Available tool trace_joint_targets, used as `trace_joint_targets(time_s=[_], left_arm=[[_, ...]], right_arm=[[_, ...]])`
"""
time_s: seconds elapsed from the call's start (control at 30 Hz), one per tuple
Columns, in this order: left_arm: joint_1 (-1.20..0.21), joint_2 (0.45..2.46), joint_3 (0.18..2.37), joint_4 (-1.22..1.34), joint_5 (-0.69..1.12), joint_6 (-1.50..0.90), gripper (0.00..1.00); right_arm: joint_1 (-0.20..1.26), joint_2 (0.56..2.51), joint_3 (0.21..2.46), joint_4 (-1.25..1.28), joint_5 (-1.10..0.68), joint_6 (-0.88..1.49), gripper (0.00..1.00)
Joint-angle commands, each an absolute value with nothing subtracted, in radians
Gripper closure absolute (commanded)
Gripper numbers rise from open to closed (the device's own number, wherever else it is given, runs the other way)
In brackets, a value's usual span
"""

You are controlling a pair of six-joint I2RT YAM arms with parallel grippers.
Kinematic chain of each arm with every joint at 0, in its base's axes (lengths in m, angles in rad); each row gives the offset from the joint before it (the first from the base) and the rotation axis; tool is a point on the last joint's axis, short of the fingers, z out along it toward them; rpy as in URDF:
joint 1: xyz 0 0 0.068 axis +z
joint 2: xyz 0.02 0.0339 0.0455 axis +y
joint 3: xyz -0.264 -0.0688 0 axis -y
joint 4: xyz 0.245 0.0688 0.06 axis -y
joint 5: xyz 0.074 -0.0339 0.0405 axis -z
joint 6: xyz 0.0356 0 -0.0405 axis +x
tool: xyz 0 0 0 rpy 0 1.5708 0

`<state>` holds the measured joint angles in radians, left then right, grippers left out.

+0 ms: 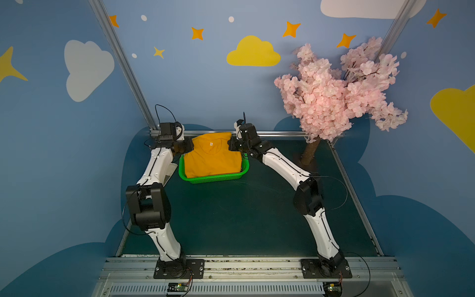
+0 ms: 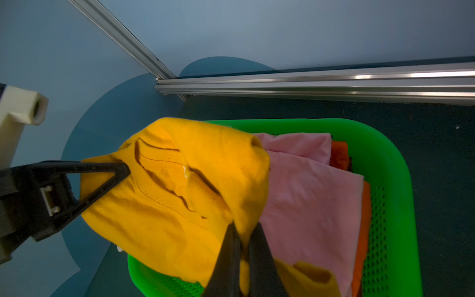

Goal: Put the folded t-shirts into the basket
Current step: Place the T-shirt in the bin, then reset both arms

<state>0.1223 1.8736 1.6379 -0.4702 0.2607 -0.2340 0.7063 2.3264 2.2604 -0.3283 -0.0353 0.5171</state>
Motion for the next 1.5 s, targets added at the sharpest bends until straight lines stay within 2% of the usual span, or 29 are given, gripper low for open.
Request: trace_joint_targets(time_s=[0.0, 0.13, 0.27, 0.43, 0.67, 0.8, 1.13, 1.47], left_arm=[[0.126, 1.946, 1.668, -0.472, 0.211, -0.240, 0.88], [0.123, 2.005, 1.690, -0.473, 0.151, -0.257, 0.66], [0.122, 2.013, 1.745, -0.509, 0.141, -0.252, 0.50], [0.121, 1.906, 1.686, -0.490, 0.118, -0.248, 0.32], [0.079, 1.648, 1.446, -0.388, 0.171, -0.277, 0.24], [0.008, 1.464, 1.237, -0.303, 0.183, -0.278, 0.18], [-0.198, 1.095, 0.848, -0.158, 0.102, -0.261, 0.11], [-0.214, 0.814, 0.520, -0.067, -0.115, -0.243, 0.01]], right_arm=[[0.691, 2.369, 2.270, -0.317, 0.045, 0.522, 1.00], [0.675, 2.432, 2.283, -0.277, 0.101, 0.540, 0.82], [0.653, 2.521, 2.440, -0.341, 0.075, 0.516, 0.62], [0.640, 2.462, 2.426, -0.362, -0.002, 0.445, 0.45], [0.637, 2.238, 2.170, -0.339, -0.096, 0.342, 0.38], [0.637, 2.066, 1.944, -0.338, -0.078, 0.261, 0.35], [0.637, 1.626, 1.449, -0.375, 0.128, 0.145, 0.24], [0.603, 1.292, 1.053, -0.428, 0.436, 0.154, 0.15]])
